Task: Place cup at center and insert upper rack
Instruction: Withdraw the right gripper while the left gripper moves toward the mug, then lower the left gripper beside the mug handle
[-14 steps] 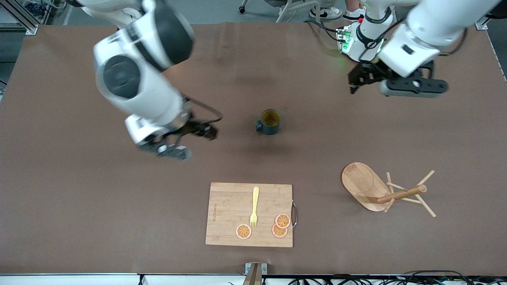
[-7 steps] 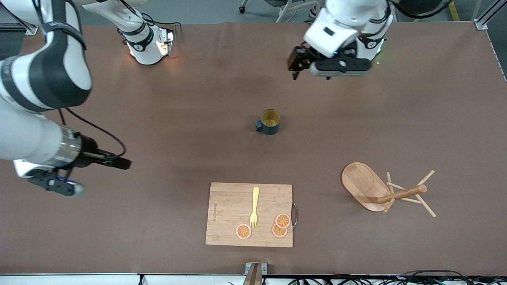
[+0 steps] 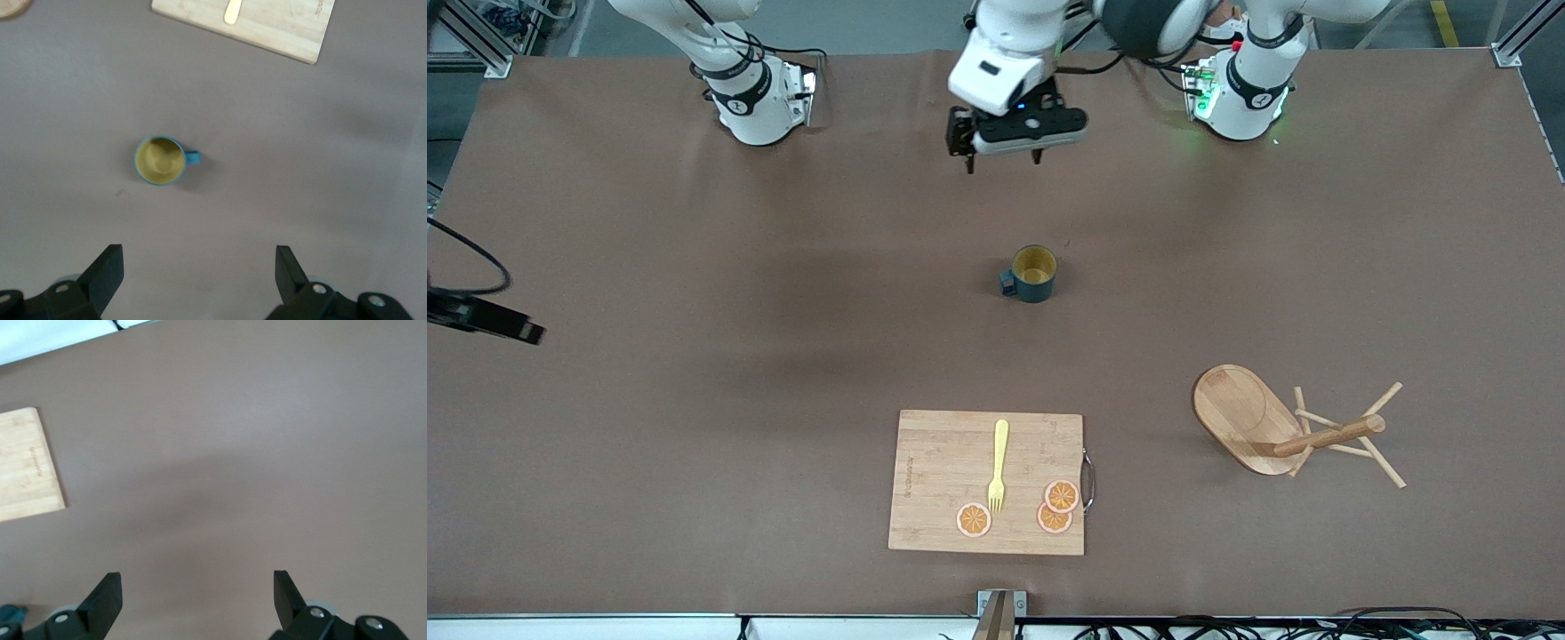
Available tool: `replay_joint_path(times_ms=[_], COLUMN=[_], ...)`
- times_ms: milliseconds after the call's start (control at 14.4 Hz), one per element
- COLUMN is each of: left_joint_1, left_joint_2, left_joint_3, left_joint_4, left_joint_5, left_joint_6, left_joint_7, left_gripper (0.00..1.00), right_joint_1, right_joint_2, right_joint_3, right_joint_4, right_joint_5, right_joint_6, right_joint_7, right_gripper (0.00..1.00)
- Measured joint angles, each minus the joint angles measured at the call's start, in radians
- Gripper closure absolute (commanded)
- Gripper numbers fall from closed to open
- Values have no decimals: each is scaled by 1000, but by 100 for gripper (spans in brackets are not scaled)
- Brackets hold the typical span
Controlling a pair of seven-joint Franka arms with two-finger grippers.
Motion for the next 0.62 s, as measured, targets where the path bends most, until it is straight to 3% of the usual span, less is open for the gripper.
replay_joint_path(times_ms=[278, 624], left_joint_1=[-130, -262], left_joint_2=[127, 275], left_joint_3=[1, 1], left_joint_4=[0, -1], left_joint_5=[157, 421], left_joint_6=[56, 65], left_joint_7=[-201, -501], left_gripper=[0, 0], right_joint_1=[-13, -11], right_joint_2=[-99, -139], right_joint_3=[12, 19], right_joint_4=[-98, -164], right_joint_5=[-37, -53], right_joint_6=[43, 96], right_joint_7=[-67, -111], right_gripper=[0, 0])
